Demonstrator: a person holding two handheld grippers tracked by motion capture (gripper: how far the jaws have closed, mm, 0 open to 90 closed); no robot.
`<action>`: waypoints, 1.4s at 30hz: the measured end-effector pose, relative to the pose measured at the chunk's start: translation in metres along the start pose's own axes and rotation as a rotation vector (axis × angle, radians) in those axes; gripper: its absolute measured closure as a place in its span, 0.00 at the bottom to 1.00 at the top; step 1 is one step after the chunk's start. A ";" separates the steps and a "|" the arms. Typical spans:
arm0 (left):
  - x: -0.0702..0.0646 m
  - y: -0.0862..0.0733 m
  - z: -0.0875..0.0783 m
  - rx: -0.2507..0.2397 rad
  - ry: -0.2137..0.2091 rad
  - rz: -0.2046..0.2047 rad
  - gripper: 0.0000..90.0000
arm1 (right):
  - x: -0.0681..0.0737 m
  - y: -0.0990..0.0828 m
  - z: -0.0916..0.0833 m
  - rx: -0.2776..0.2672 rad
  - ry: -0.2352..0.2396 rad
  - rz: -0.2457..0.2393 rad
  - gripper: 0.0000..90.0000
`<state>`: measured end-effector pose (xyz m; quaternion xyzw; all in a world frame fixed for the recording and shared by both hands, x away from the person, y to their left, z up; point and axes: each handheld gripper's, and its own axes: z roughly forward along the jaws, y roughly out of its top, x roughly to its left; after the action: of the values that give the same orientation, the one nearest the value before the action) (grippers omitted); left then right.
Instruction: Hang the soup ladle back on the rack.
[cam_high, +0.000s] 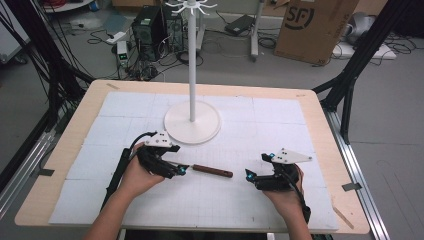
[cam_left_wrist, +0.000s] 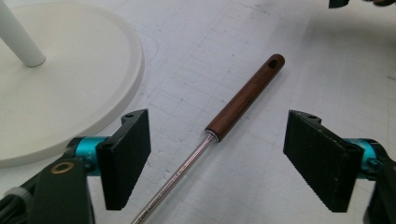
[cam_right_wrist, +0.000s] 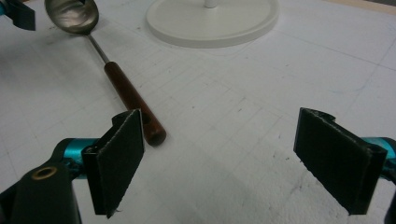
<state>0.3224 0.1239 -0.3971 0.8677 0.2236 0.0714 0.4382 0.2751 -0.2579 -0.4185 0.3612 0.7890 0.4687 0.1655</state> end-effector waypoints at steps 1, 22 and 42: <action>0.001 0.000 0.003 0.017 -0.005 0.000 0.30 | -0.001 0.000 0.000 -0.001 -0.001 -0.005 0.17; 0.010 -0.001 0.048 0.323 0.027 0.070 0.68 | -0.002 0.000 0.001 -0.005 -0.001 0.002 0.17; -0.005 0.011 0.054 0.424 0.037 0.168 0.88 | -0.001 0.000 0.002 -0.002 0.007 0.001 0.17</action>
<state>0.3390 0.0764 -0.4213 0.9545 0.1687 0.0748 0.2343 0.2768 -0.2578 -0.4197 0.3599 0.7888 0.4708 0.1630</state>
